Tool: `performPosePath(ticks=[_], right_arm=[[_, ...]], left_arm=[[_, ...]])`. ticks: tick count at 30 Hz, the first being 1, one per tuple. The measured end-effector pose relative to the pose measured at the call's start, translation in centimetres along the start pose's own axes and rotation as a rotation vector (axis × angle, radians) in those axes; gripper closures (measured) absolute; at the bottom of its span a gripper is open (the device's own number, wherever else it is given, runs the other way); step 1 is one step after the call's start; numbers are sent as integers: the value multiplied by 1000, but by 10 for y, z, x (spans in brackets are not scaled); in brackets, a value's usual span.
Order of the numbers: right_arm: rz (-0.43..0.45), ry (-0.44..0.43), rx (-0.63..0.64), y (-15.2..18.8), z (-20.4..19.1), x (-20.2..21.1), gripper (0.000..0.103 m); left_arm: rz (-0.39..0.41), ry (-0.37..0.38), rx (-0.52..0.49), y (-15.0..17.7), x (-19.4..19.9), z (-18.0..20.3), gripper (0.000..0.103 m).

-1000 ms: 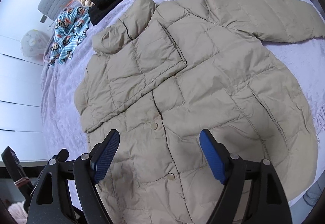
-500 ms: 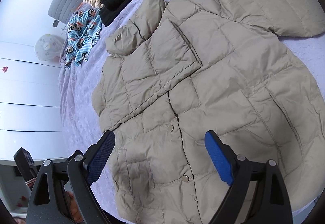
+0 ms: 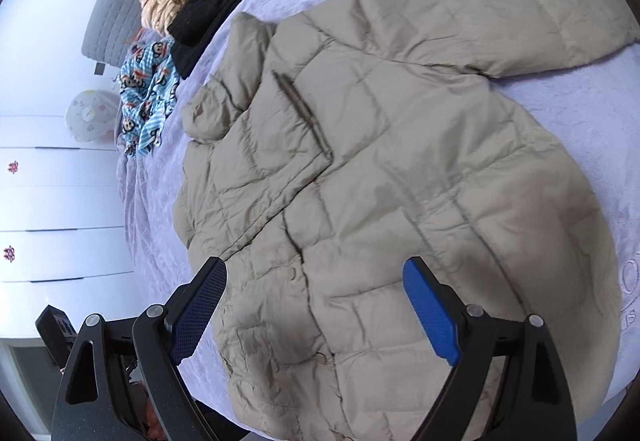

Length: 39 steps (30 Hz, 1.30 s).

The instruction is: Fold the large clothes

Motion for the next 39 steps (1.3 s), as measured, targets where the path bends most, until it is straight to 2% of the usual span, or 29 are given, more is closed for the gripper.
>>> performPosePath(ticks=[16, 24, 39], right_arm=[[64, -69, -183, -13, 101, 38, 11], [132, -115, -276, -38, 152, 57, 11], [390, -294, -577, -111, 282, 117, 11]], left_arm=[[-47, -17, -36, 2, -26, 57, 0], [-79, -37, -49, -4, -48, 80, 0], [-79, -62, -61, -29, -62, 109, 0]])
Point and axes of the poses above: each gripper's, at about its wrist camera, not at the fingertips, and x roughly against the way its jaws point, z to its right, y to its underside, the point moved 3 cm from there along -x, roughly the way its jaws point, and after that the axes turned 14 degrees about -z, right-handed, at the moved point
